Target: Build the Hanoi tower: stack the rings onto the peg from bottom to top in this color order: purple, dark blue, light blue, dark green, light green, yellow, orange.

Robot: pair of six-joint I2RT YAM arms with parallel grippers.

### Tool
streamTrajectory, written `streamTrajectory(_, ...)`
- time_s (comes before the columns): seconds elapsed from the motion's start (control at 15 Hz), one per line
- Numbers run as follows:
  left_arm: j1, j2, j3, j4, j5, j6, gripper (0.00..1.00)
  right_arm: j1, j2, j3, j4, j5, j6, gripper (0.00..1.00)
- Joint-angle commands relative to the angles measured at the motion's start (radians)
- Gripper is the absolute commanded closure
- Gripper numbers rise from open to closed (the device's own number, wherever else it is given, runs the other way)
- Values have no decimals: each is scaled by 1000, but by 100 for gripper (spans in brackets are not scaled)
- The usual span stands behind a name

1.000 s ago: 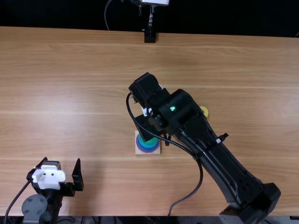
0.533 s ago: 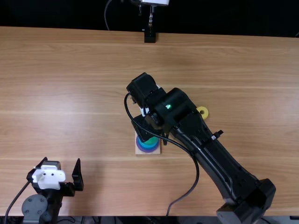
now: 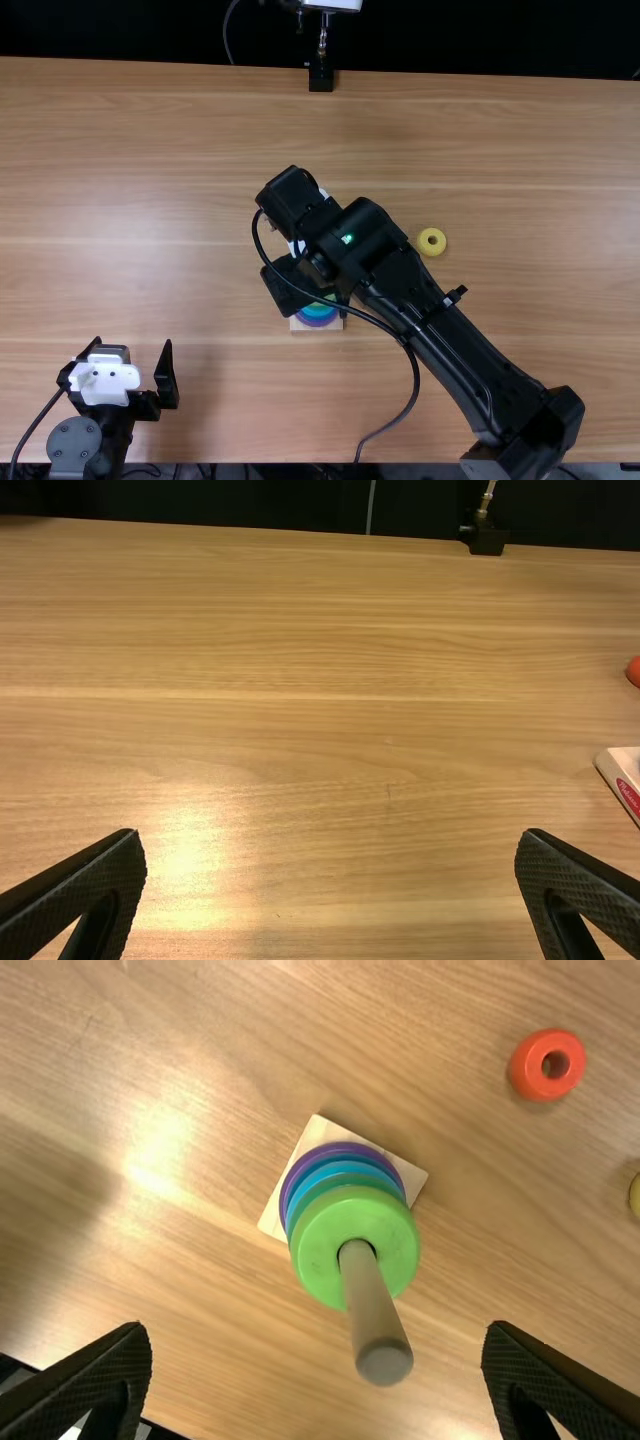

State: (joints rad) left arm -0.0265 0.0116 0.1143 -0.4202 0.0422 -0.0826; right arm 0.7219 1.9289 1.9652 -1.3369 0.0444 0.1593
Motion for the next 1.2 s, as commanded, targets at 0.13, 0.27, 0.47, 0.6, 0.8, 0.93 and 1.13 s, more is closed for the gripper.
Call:
streamTrajectory(0.13,-10,-12,-114,-80,15,2,0,-9,-1,20,158,18,5,0)
streamTrajectory(0.27,-10,-12,-114,-80,13,2,0,-49,-2,14,224,20,6,0)
streamTrajectory(0.47,-10,-12,-114,-80,13,2,0,-125,-2,-65,323,97,6,0)
streamTrajectory(0.6,-10,-12,-114,-80,13,2,0,-205,-21,-170,461,110,3,0)
streamTrajectory(0.8,-10,-12,-114,-79,13,2,0,-291,-80,-296,576,110,-8,0)
streamTrajectory(0.93,-10,-12,-114,-80,13,2,0,-374,-79,-308,587,110,-12,0)
streamTrajectory(1.13,-10,-12,-114,-80,13,2,0,-472,-76,-325,574,107,-18,0)
